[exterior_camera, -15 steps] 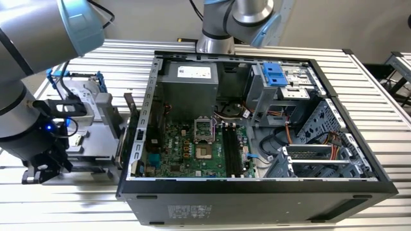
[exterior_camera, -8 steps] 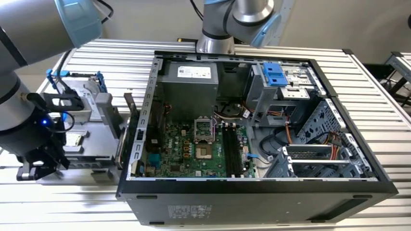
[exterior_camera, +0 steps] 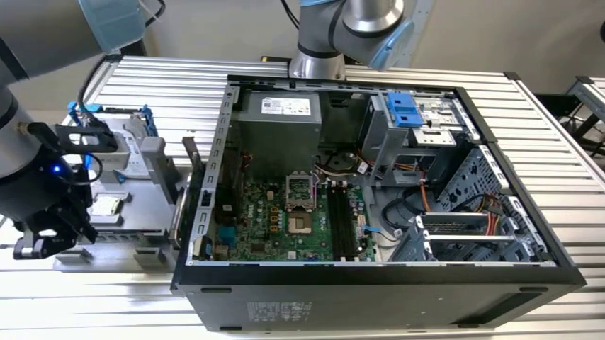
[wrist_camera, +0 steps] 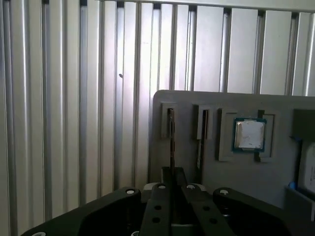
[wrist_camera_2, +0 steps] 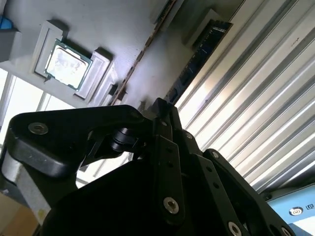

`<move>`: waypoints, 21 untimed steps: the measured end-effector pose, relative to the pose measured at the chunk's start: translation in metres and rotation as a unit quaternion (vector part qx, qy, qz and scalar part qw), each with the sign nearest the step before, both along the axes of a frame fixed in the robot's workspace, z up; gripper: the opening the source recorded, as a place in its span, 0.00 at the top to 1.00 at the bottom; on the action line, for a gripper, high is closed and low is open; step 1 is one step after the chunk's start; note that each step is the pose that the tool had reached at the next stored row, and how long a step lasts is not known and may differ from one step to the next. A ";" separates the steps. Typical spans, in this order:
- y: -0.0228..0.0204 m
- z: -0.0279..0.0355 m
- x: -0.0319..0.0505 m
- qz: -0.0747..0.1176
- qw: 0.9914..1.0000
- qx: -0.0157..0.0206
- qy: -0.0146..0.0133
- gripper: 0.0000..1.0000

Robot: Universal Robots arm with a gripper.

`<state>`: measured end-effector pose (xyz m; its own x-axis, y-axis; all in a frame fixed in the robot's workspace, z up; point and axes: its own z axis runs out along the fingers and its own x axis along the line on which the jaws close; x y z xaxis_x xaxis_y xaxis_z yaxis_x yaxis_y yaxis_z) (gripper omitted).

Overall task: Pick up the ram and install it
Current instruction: 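Pick up the ram and move it above insertion slot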

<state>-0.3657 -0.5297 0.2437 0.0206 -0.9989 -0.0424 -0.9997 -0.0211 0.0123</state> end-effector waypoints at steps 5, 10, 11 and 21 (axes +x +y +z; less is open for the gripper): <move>0.0000 0.0083 0.0000 -0.002 1.000 0.000 0.004 1.00; 0.0000 0.0138 0.0000 -0.009 1.000 0.000 0.008 1.00; 0.0000 0.0143 0.0000 -0.014 1.000 0.000 0.008 1.00; 0.0009 0.0194 0.0001 -0.039 0.999 0.000 0.008 1.00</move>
